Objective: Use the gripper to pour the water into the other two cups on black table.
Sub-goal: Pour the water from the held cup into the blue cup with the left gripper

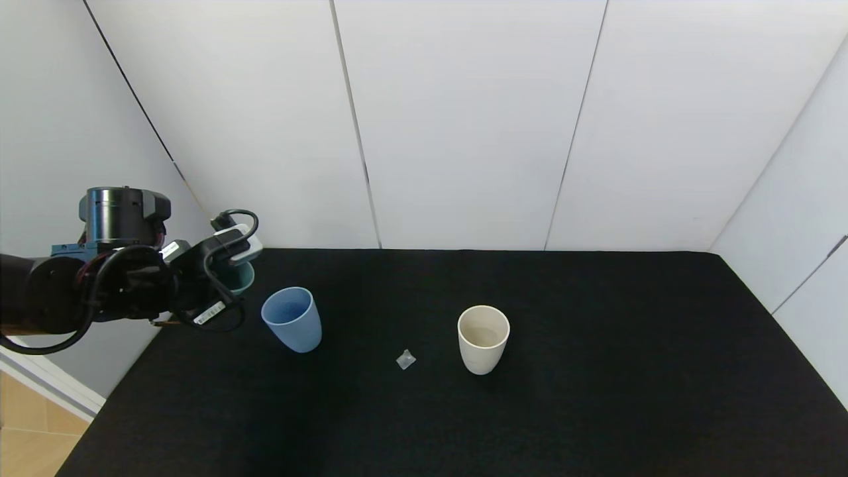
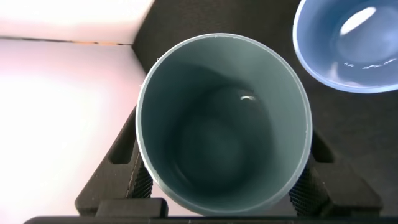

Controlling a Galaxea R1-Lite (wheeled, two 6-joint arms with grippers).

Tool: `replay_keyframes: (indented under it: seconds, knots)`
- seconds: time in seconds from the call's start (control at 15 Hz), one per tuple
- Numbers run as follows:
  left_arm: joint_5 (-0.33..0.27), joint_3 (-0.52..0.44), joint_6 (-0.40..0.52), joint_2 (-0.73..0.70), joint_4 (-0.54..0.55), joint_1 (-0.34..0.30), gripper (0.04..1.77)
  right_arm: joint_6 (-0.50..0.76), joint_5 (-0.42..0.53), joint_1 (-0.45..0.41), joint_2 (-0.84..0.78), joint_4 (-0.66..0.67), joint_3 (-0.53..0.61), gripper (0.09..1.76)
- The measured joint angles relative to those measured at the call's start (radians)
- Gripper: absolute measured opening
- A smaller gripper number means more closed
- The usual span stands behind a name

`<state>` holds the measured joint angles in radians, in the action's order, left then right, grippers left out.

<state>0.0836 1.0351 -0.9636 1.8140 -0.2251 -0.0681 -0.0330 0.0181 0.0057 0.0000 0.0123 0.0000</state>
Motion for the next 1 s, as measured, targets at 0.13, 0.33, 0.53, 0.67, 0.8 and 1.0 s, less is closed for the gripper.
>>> replay_keyframes:
  seconds: [0.13,0.33,0.53,0.67,0.8,1.0]
  knots:
    - [0.029,0.009,-0.031,0.005,-0.001,0.016,1.18,0.000,0.000,0.000,0.000,0.000,0.000,1.71]
    - [0.057,0.020,-0.076,0.011,-0.001,0.036,1.18,0.000,0.000,0.000,0.000,0.000,0.000,1.71]
    - [0.085,0.033,-0.126,0.017,-0.001,0.042,1.18,0.000,0.000,0.000,0.000,0.000,0.000,1.71]
    - [0.099,0.039,-0.170,0.020,-0.001,0.045,1.18,0.000,0.000,0.000,0.000,0.000,0.000,1.71]
    - [0.114,0.044,-0.211,0.021,-0.002,0.046,1.18,0.000,0.000,0.000,0.000,0.000,0.000,1.71]
    - [0.135,0.051,-0.240,0.023,-0.001,0.062,1.18,0.000,0.000,0.000,0.000,0.000,0.000,1.71]
